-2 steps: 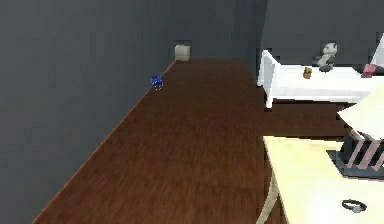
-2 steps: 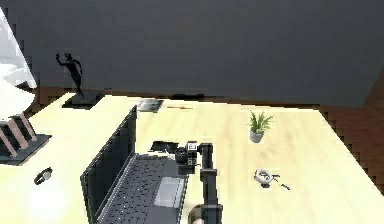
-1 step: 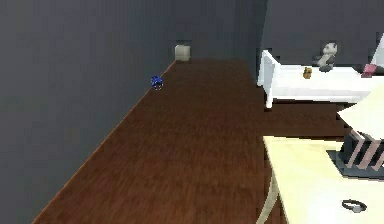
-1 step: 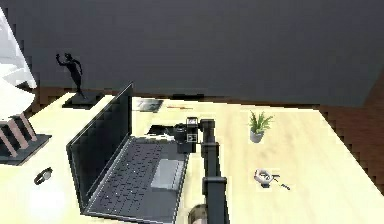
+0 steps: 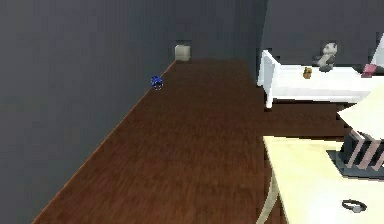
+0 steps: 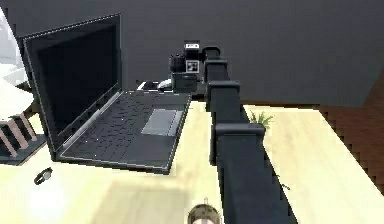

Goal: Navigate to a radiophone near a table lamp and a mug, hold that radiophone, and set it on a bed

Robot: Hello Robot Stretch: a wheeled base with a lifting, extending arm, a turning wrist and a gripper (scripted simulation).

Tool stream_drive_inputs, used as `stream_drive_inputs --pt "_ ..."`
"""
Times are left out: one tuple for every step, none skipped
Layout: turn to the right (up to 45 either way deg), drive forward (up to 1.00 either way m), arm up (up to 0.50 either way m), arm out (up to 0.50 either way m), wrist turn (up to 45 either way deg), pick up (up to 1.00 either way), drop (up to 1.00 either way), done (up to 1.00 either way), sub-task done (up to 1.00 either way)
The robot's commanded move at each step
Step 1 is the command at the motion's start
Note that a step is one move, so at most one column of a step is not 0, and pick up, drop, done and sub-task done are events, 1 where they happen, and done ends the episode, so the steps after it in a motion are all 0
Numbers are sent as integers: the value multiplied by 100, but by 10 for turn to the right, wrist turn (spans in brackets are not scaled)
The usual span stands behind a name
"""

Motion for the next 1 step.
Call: stream_drive_inputs --pt "0 0 0 0 -450 0 0 0 0"
